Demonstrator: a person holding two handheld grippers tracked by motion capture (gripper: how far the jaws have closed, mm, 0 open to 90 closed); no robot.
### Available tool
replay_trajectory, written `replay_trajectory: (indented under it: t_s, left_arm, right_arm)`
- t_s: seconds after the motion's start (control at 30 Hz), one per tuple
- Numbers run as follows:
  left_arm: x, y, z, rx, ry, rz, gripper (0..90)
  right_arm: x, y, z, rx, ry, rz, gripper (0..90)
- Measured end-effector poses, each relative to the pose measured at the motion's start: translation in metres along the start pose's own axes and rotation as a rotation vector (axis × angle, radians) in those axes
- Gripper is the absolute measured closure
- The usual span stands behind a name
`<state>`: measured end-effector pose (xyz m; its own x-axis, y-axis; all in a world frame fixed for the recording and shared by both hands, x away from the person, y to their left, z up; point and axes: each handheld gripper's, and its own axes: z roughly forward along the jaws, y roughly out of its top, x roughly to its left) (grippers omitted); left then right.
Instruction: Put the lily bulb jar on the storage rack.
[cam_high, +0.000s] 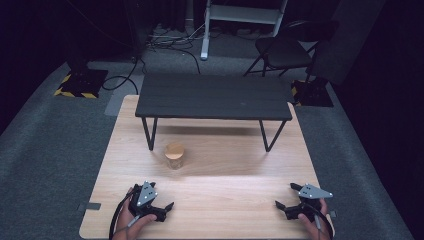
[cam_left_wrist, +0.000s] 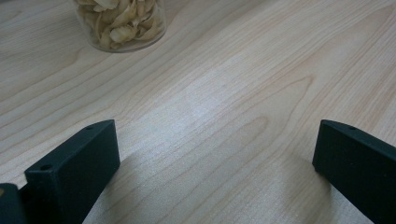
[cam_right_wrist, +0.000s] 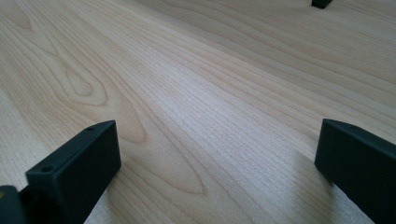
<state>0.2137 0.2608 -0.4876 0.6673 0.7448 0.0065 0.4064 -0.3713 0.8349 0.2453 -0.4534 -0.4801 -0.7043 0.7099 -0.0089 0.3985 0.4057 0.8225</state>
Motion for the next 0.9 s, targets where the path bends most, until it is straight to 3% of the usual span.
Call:
replay_trajectory:
  t_s: [0.4, 0.57, 0.7, 0.83, 0.87, 0.9]
  left_arm:
    - [0.001, 0.000, 0.000, 0.000, -0.002, 0.002, 0.5]
    - [-0.001, 0.010, 0.000, 0.028, 0.028, 0.013, 0.9]
    - [0.006, 0.021, -0.002, 0.009, 0.025, 0.032, 0.9]
    - [0.016, 0.044, -0.001, -0.008, 0.029, 0.029, 0.7]
    - [0.020, 0.058, 0.003, 0.008, 0.037, 0.040, 0.7]
    - [0.020, 0.058, 0.003, 0.008, 0.037, 0.040, 0.7]
  right_arm:
    - [0.000, 0.000, 0.000, 0.000, -0.001, 0.000, 0.0]
    - [0.000, 0.000, 0.000, 0.000, -0.001, 0.000, 0.0]
    - [0.000, 0.000, 0.000, 0.000, -0.001, -0.001, 0.0]
    - [0.000, 0.000, 0.000, 0.000, -0.001, -0.001, 0.0]
    - [0.000, 0.000, 0.000, 0.000, -0.001, -0.001, 0.0]
    - [0.001, 0.000, 0.000, 0.000, -0.003, 0.000, 0.0]
